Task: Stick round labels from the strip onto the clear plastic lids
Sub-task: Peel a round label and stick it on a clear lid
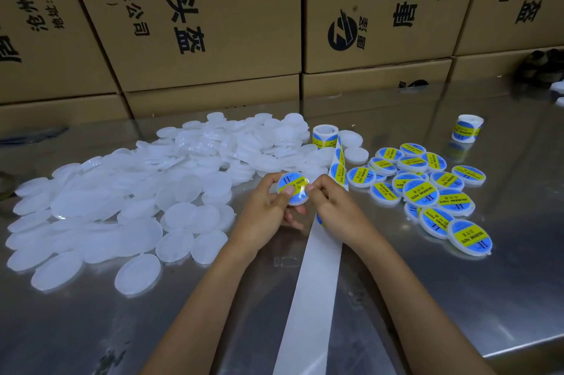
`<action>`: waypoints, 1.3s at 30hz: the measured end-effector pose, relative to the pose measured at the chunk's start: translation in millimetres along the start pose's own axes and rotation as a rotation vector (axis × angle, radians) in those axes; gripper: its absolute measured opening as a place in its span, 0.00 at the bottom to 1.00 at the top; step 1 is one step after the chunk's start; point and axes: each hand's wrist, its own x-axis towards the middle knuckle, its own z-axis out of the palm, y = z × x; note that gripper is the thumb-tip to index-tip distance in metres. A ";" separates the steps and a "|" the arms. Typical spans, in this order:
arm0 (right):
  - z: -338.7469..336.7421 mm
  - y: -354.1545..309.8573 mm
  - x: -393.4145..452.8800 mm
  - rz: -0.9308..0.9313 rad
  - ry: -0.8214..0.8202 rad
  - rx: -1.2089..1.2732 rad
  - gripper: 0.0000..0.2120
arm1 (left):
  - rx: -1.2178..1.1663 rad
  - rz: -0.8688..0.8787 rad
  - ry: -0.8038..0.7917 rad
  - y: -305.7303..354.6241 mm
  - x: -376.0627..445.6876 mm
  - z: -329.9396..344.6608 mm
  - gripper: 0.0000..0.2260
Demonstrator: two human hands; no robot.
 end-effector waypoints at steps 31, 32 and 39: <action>-55.8 21.9 16.6 0.425 0.680 0.783 0.14 | 0.211 0.051 0.160 -8.5 1.9 0.2 0.07; -58.5 22.4 17.0 0.436 0.684 0.842 0.14 | 0.254 0.065 0.170 -9.7 1.5 -0.5 0.07; -67.1 22.3 15.3 0.415 0.621 1.111 0.09 | 0.333 0.095 0.194 -12.0 1.4 -3.2 0.10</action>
